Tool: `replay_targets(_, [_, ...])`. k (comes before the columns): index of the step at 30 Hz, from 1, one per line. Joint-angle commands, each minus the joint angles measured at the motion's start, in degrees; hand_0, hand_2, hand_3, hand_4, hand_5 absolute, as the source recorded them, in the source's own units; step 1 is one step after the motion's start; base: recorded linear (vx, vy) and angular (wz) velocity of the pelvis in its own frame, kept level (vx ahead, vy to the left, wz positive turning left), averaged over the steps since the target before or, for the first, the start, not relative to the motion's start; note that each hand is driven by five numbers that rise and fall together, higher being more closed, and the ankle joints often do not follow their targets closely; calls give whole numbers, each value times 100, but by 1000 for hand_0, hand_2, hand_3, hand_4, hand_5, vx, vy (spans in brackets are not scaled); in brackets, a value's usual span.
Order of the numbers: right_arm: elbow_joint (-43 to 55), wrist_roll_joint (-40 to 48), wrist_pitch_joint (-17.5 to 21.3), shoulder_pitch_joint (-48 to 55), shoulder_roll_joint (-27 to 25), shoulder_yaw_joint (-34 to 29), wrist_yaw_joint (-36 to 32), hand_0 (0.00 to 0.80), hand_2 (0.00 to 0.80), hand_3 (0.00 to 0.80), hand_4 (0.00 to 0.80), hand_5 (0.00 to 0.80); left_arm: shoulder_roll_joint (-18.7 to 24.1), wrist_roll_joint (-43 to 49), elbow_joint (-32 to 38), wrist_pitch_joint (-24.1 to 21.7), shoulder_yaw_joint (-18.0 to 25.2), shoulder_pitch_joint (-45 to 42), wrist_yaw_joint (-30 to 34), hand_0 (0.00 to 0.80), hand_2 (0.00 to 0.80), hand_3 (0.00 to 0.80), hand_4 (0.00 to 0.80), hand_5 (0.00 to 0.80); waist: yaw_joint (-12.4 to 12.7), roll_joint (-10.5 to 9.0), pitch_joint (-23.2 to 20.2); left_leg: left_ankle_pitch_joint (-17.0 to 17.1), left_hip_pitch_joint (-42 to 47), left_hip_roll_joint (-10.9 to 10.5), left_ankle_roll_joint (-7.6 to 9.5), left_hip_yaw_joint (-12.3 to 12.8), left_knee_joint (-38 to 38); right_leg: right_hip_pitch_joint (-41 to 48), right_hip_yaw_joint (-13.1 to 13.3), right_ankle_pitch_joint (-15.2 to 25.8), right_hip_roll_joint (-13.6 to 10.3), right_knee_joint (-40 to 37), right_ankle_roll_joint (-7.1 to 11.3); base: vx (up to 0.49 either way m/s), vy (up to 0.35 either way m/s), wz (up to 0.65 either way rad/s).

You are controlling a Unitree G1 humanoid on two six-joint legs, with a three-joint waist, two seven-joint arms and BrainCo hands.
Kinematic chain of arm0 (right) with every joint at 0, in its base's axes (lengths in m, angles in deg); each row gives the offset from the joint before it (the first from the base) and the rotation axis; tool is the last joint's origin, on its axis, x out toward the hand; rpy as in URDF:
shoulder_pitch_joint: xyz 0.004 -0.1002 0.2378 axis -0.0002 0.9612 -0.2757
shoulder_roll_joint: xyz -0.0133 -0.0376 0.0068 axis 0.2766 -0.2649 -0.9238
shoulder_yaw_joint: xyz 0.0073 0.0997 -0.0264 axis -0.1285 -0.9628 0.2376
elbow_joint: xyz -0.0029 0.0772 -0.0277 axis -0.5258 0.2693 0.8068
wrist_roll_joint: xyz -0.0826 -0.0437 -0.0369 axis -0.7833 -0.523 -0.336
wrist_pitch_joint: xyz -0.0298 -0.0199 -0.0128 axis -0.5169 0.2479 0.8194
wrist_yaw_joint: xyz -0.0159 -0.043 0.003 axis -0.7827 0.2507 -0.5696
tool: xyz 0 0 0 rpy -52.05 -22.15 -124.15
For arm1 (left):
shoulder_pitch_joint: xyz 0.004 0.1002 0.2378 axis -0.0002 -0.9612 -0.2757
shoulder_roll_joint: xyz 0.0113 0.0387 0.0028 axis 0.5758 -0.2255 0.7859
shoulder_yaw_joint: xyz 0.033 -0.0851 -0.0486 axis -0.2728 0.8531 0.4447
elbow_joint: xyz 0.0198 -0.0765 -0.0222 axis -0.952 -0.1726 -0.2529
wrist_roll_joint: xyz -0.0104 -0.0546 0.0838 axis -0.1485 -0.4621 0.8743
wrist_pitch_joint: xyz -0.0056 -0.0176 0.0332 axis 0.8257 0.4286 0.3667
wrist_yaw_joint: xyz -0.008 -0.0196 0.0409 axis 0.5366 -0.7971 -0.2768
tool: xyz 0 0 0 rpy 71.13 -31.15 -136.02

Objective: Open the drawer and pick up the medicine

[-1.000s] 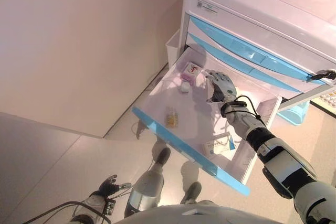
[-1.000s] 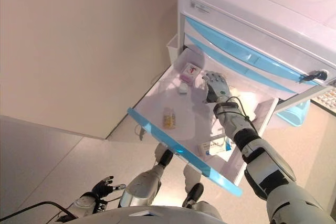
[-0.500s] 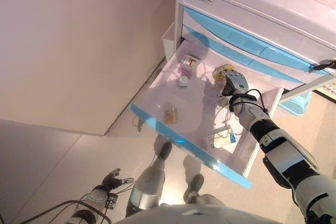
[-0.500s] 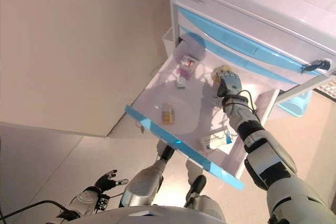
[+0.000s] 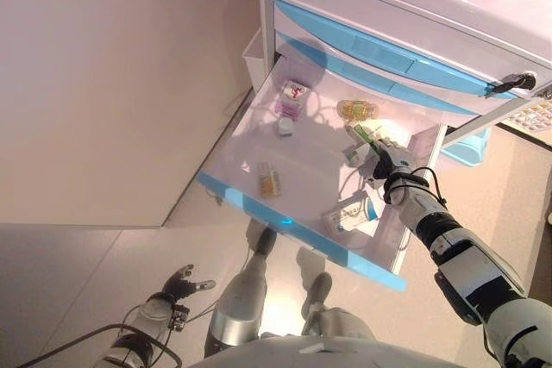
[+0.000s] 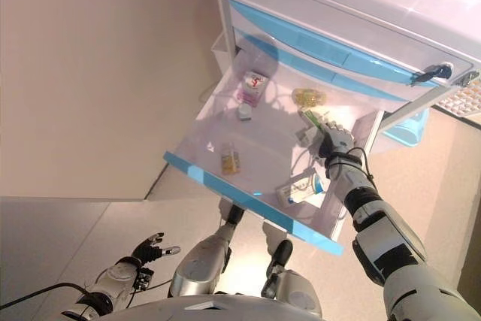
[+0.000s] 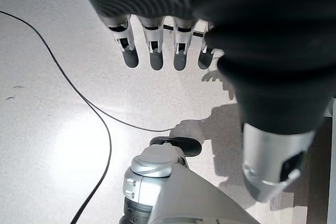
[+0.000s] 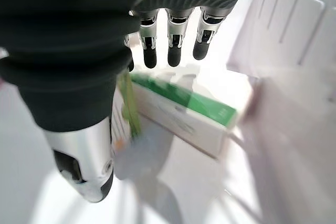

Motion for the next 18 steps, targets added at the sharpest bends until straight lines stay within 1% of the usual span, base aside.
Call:
replay_targets(1, [1229,154,0,36,-528,-33,498,0,0,0,0,0,-1,-46,-174,58,-139,-85,-53,0,0,0,0,0,-146,71,-107,-923,232,-394,373,299,39,-623,217,222,-172,593,261,-3,-7,-6])
replay_targets(4, [1845,71,-3,265,-658,-137,532,0,0,0,0,0,-28,-22,-238,69,-9,-128,-48,0,0,0,0,0,-273,37,-134,-978,275,-373,378,392,47,-634,322,215,-155,599,267,-5,5,-16])
replay_targets(7, [2076,-11,-49,372,-733,-175,433,0,0,0,0,0,-26,-2,-262,103,56,-128,-30,0,0,0,0,0,-339,18,-167,-1020,320,-367,388,439,55,-629,395,212,-145,603,276,0,-3,-18])
replay_targets(14, [1693,-102,-57,371,-766,-121,-10,0,0,0,0,0,-8,36,-279,113,13,-115,-16,0,0,0,0,0,-323,4,-216,-1082,407,-373,393,450,85,-568,424,204,-141,605,274,14,-7,-9])
replay_targets(18, [1236,-299,-11,209,-702,40,-165,0,0,0,0,0,28,21,-244,149,-53,-45,0,0,0,0,0,0,-234,23,-197,-1053,383,-385,387,397,83,-562,369,204,-139,596,261,0,0,0])
